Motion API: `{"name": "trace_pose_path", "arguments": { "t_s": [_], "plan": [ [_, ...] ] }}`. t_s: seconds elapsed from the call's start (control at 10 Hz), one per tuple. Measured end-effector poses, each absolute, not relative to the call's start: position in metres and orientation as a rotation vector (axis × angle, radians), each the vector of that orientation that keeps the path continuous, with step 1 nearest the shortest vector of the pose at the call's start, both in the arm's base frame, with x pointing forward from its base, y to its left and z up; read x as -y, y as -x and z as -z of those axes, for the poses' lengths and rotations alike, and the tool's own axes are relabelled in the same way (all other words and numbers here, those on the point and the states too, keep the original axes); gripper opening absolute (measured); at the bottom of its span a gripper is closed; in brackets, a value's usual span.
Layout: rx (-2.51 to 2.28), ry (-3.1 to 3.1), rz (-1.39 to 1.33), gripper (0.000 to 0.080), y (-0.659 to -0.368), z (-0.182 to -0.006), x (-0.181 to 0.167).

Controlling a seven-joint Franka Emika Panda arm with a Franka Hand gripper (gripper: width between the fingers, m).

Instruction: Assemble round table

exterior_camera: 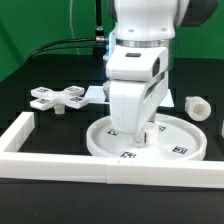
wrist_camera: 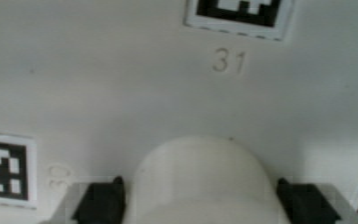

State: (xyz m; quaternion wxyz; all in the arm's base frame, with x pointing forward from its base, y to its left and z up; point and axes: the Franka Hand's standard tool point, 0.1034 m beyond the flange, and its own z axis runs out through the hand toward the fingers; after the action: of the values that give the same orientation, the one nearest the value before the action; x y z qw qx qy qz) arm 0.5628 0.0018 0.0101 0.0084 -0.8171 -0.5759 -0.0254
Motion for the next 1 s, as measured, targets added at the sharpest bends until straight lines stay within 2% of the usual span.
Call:
{"name": "trace_pose_path", "arguments": {
  "t_s": [0.4,0.8,0.9,1.0],
  "plan": [
    [1.744,2.572,0.058,0.0409,-0.564,-0.010,-0.033],
    [1.711,2.590,0.047,0.0409,-0.564,-0.009,-0.036],
    [1.711,2.590,0.047,0.0592,-0.564,-0.009,-0.036],
    [1.711,2.590,0.047,0.0592,-0.564,-0.009,-0.036]
  ]
}}
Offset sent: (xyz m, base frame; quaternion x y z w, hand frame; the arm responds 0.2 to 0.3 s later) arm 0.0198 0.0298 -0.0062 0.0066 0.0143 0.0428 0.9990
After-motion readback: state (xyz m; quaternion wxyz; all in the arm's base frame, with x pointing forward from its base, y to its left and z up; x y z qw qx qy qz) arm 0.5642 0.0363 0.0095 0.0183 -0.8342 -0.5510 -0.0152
